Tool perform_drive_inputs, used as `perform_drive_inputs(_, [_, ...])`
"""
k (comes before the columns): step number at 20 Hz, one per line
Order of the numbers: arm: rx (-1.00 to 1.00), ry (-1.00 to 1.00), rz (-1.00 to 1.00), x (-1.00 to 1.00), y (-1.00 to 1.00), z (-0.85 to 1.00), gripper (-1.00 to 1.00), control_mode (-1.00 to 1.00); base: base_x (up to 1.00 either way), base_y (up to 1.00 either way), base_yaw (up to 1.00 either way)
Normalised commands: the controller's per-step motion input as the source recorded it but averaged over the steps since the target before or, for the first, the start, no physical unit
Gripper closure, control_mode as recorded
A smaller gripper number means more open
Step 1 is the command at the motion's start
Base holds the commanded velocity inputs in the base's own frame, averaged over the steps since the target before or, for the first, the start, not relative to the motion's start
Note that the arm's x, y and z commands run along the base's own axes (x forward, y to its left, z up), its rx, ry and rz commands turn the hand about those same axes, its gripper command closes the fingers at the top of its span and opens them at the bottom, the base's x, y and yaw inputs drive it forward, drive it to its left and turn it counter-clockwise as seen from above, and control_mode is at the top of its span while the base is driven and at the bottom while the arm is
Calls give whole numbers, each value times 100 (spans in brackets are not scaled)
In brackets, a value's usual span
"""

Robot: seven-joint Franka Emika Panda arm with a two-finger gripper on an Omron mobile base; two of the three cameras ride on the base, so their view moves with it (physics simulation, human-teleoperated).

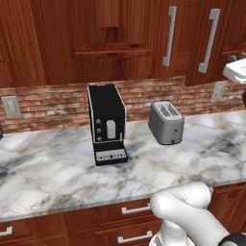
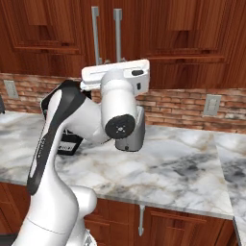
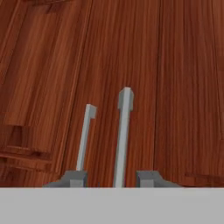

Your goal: Move the bowls from the cabinet to the plates on the dining table.

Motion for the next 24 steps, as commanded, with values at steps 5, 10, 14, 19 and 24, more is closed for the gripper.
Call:
perform_drive_inputs(5, [0, -9, 1, -64, 13, 8, -100, -100, 0, 0, 0])
perform_drive_inputs(10, [-7, -6, 0, -46, 50, 1, -100, -100, 0, 0, 0])
perform_drive_inputs(14, [-13, -4, 0, -27, 63, 0, -100, -100, 0, 0, 0])
perform_drive_inputs(19, [-16, -2, -2, -7, 73, 0, -100, -100, 0, 0, 0])
perform_drive_inputs(24, [-18, -3, -9, 0, 57, 0, -100, -100, 0, 0, 0])
